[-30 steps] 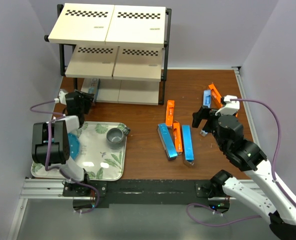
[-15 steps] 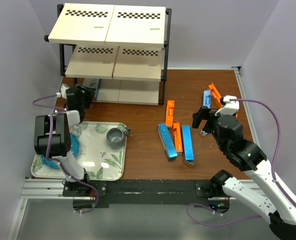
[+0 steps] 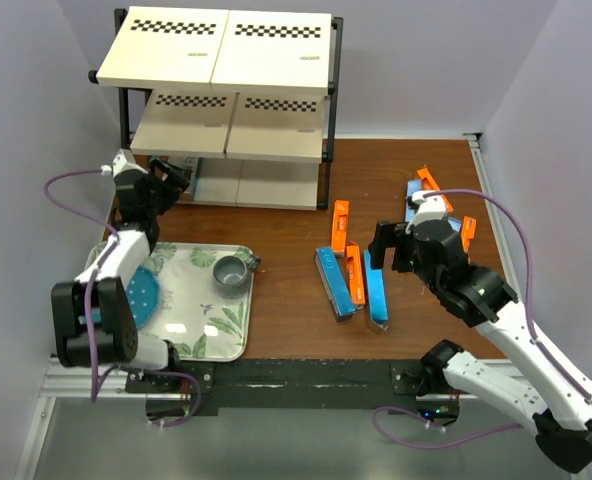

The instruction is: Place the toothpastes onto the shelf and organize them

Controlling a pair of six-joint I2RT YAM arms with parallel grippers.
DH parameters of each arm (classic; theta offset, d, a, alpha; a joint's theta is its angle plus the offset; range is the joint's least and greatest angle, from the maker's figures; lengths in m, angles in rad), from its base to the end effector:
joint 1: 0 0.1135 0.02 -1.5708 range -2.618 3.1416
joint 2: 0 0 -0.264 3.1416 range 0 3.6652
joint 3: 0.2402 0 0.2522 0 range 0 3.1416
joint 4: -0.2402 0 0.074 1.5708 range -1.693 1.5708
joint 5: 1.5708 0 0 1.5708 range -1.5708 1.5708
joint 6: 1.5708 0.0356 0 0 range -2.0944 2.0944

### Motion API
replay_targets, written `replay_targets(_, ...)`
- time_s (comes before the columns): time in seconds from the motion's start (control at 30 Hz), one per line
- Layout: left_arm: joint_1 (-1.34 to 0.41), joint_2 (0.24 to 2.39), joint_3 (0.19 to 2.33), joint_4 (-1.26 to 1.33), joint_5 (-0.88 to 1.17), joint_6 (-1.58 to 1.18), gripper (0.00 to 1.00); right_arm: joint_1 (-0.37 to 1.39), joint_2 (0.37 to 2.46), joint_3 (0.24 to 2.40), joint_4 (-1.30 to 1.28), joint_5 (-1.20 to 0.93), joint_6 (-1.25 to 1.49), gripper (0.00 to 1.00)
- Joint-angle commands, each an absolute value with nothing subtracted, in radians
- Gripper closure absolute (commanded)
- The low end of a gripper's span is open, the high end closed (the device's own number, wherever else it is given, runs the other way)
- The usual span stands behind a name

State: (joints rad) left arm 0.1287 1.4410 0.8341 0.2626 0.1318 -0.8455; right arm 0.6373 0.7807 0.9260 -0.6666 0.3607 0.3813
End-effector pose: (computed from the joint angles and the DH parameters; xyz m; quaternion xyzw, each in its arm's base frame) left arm 0.3221 0.0370 0.2480 -0.3484 0.7388 -0.2519 0.5189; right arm 0.1354 0.0846 0.3407 -0.0195 0.8559 0.1048 0.5060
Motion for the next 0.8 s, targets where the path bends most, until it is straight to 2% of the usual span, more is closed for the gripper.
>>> replay_targets(0.0, 0.104, 1.266, 0.818, 0.105, 0.137, -0.620, 0.09, 0.635, 0.851, 0.959, -0.699, 0.209, 0.362, 0.02)
replay_targets(0.33, -0.106, 0.996, 0.795, -0.178, 0.075, -0.511, 0.05, 0.635, 1.081, 0.963, -0.670, 0.045, 0.374, 0.04)
replay_targets(0.77, -0.137, 0.789, 0.758, -0.362, 0.136, -0.482, 0.02, 0.666, 1.390, 0.974, -0.557, 0.002, 0.373, 0.05)
